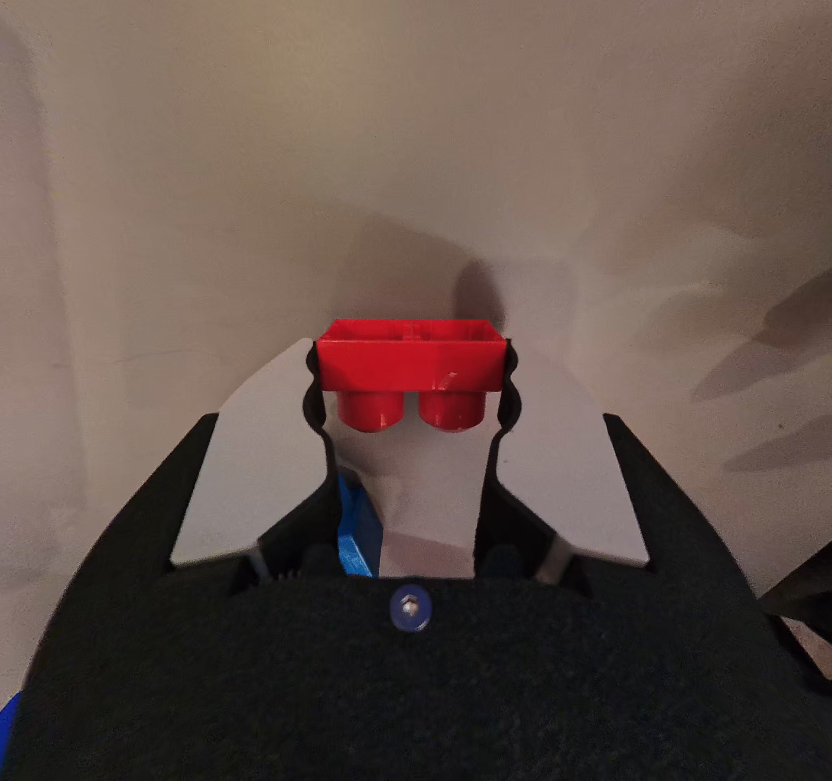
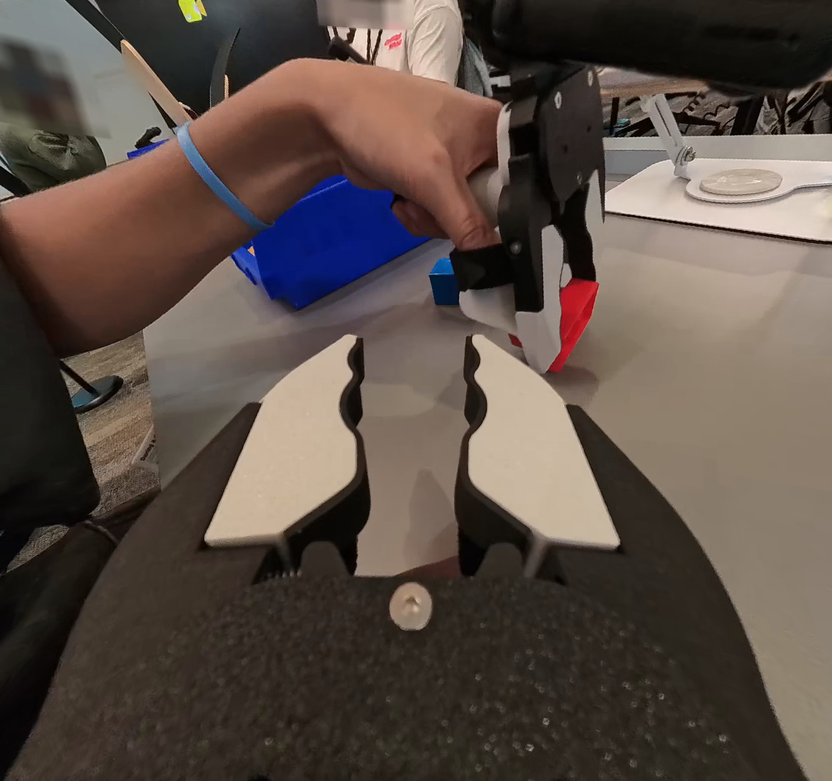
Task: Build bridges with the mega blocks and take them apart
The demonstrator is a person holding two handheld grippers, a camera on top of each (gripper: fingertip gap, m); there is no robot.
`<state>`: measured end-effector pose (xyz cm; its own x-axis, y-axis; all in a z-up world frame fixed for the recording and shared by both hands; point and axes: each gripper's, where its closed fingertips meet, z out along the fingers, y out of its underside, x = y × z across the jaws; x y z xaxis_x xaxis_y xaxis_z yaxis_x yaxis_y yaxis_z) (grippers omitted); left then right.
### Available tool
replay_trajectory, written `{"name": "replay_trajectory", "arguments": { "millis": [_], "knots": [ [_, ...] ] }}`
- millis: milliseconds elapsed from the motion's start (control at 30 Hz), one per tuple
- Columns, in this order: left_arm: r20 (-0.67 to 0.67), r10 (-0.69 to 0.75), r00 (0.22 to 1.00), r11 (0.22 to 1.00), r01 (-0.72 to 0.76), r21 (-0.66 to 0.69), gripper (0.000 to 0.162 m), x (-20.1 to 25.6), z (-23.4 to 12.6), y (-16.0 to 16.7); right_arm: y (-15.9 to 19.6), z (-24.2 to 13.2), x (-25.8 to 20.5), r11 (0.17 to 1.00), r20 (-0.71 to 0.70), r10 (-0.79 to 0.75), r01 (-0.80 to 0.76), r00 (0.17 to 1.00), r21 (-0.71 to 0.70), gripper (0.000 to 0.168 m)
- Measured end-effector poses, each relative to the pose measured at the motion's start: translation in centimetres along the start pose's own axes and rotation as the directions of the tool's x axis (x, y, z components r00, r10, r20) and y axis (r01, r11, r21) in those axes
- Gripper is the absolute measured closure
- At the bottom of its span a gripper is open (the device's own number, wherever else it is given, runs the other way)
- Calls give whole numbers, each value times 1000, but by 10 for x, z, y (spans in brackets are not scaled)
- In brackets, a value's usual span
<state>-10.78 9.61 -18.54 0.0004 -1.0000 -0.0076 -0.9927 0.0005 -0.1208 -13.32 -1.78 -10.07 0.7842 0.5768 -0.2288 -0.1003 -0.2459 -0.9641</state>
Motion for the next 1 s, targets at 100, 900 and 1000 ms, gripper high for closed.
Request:
{"name": "replay_trajectory", "arguments": {
  "millis": [100, 900, 1000],
  "knots": [
    [49, 4, 999, 1000, -4, -9, 63, -2, 5, 5, -1, -1, 0, 1000, 2, 1, -1, 1000, 6, 126],
    [-49, -874, 484, 308, 629, 714, 82, 80, -114, 294, 0, 2, 7, 995, 32, 104, -104, 994, -3, 126],
    [11, -894, 448, 325, 629, 707, 82, 47, -120, 292, 0, 1, 7, 994, 31, 106, -106, 994, -1, 126]
  ]
}}
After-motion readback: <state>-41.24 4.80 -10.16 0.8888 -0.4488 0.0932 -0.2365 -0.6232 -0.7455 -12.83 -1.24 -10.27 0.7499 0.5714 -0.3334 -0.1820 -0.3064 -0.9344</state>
